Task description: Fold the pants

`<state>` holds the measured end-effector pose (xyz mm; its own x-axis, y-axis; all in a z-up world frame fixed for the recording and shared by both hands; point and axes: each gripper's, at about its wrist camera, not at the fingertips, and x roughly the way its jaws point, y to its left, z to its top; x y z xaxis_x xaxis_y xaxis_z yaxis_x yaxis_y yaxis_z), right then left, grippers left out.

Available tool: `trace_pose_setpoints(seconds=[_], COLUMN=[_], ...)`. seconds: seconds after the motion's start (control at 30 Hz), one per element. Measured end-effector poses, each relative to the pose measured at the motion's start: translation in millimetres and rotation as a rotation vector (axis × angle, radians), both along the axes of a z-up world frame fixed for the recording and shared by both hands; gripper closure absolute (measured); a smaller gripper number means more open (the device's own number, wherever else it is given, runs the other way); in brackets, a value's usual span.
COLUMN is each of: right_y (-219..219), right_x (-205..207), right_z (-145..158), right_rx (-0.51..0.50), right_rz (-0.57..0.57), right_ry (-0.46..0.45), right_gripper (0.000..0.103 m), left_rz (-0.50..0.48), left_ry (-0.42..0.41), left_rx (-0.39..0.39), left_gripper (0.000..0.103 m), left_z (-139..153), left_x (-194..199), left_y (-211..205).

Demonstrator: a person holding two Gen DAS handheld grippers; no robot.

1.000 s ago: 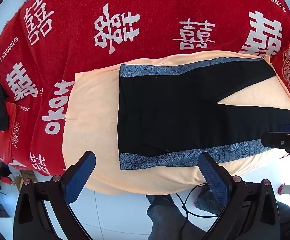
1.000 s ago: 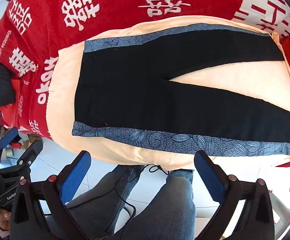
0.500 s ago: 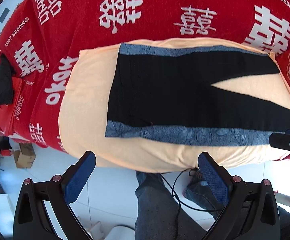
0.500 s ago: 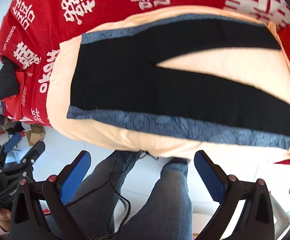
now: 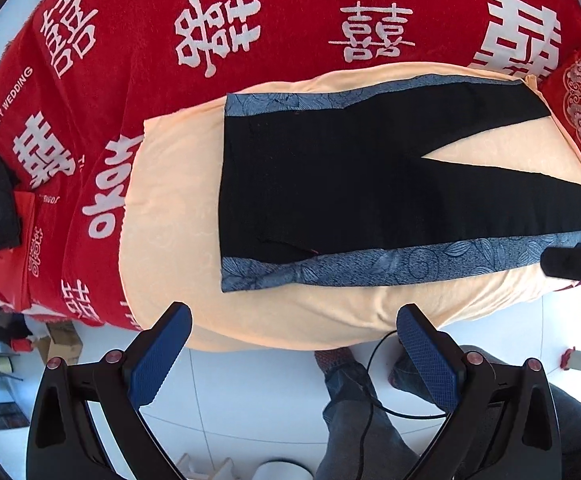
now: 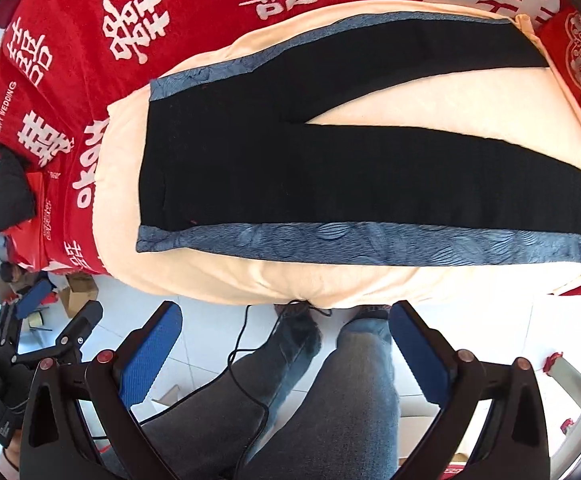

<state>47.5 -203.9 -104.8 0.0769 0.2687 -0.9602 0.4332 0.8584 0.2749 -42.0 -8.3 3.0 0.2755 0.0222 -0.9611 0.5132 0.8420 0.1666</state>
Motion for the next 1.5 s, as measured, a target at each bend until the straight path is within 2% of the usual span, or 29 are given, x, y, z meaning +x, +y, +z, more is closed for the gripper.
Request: trace_pose_setpoints(seconds=[0.3, 0.63, 1.2, 1.5], right_y=[33, 35, 38, 36], right_x=[8, 3, 11, 14], right_z=[-5, -4, -2, -7], right_rx=[-0.019, -0.036, -0.046, 0.048], right_rz=[-0.051, -0.134, -0.123, -0.15], right_ry=[0.008, 0.023, 0.026, -0.008], right_gripper=[0.0, 0.0, 0.0, 0.0], left_rz=[-0.036, -0.073, -0.052, -0.028], left_ry=[0.02, 0.051, 0.047, 0.064], left_rx=[-0.038, -0.061, -0.064, -0.046], left_gripper=[0.0, 0.0, 0.0, 0.0], left_z=[-6, -12, -12, -17], left_x=[28, 42, 54, 57], left_y=[25, 29, 33, 36])
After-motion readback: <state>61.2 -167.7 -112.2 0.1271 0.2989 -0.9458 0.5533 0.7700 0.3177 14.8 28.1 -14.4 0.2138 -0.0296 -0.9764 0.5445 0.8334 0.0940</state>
